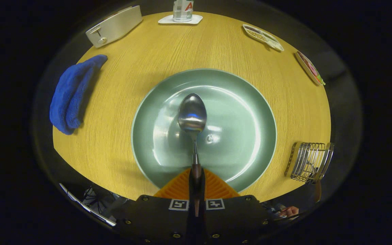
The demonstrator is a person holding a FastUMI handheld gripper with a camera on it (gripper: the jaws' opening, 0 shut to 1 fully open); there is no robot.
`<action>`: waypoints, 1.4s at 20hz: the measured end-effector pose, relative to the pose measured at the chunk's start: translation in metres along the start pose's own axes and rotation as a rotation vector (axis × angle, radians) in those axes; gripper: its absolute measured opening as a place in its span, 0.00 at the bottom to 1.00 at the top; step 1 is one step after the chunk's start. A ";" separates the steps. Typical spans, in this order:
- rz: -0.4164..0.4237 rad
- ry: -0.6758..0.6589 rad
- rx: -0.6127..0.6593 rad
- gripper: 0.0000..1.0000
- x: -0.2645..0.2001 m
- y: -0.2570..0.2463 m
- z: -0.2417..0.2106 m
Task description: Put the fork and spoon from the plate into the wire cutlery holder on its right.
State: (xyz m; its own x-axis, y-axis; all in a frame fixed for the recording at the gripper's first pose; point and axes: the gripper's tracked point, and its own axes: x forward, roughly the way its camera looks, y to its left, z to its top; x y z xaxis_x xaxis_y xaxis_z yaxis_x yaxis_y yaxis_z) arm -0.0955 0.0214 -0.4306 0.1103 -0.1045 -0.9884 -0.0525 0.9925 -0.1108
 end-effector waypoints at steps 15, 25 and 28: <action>-0.181 -0.079 0.140 0.01 -0.085 -0.076 0.011; -0.262 -0.009 0.467 0.01 -0.127 -0.168 -0.025; -0.269 0.050 0.570 0.01 -0.128 -0.192 -0.046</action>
State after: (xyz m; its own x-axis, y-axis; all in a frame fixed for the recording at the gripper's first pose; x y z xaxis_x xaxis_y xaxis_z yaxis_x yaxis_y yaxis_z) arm -0.1453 -0.1582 -0.2876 -0.0013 -0.3443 -0.9388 0.5092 0.8078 -0.2970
